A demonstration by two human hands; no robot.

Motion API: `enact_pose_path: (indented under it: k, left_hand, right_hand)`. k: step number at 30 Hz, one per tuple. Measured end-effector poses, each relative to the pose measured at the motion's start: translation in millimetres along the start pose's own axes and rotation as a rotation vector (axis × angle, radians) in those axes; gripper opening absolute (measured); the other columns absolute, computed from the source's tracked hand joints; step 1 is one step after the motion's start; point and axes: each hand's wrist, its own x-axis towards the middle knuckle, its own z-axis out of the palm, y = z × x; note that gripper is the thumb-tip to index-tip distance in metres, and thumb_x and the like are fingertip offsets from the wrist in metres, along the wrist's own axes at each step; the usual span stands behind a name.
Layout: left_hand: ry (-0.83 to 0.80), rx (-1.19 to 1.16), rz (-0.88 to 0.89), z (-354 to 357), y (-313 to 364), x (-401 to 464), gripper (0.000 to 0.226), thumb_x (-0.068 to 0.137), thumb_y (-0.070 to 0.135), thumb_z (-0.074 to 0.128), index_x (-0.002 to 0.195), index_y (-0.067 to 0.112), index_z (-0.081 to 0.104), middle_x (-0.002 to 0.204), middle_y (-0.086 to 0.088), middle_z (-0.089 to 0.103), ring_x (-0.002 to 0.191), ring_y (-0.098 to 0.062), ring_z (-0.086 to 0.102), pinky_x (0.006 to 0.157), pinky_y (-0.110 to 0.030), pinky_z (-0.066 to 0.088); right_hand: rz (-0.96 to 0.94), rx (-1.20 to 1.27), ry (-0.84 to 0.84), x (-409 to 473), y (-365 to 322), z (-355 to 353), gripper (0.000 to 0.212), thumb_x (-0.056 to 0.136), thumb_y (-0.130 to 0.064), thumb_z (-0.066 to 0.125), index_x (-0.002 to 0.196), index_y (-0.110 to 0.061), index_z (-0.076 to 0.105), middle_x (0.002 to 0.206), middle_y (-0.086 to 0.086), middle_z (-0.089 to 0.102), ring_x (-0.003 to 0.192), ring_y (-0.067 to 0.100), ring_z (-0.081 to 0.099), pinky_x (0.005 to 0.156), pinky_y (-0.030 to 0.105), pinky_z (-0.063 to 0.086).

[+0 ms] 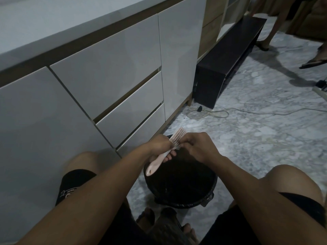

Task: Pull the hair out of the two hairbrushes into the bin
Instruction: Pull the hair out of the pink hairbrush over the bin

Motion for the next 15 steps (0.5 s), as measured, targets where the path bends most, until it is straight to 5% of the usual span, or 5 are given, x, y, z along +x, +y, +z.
enact_pose_path:
  k: [8, 15]
  left_hand:
    - [0.045, -0.028, -0.027, -6, -6, 1, 0.03, 0.098, 0.004, 0.043, 0.125, -0.009, 0.048, 0.077, -0.014, 0.061, 0.051, -0.017, 0.052, 0.037, -0.021, 0.042]
    - [-0.003, -0.068, -0.009, -3, 0, 0, 0.025, 0.097, 0.005, 0.045, 0.118, -0.006, 0.053, 0.076, -0.015, 0.063, 0.049, -0.018, 0.055, 0.039, -0.023, 0.046]
  right_hand:
    - [0.115, -0.028, 0.094, 4, 13, -11, 0.005, 0.083, -0.014, 0.068, 0.087, -0.017, 0.07, 0.084, 0.002, 0.072, 0.08, 0.019, 0.065, 0.076, 0.036, 0.055]
    - [-0.014, 0.045, -0.035, -1, 4, 2, 0.039, 0.08, -0.021, 0.074, 0.118, -0.024, 0.067, 0.103, 0.002, 0.07, 0.092, 0.016, 0.065, 0.087, 0.03, 0.053]
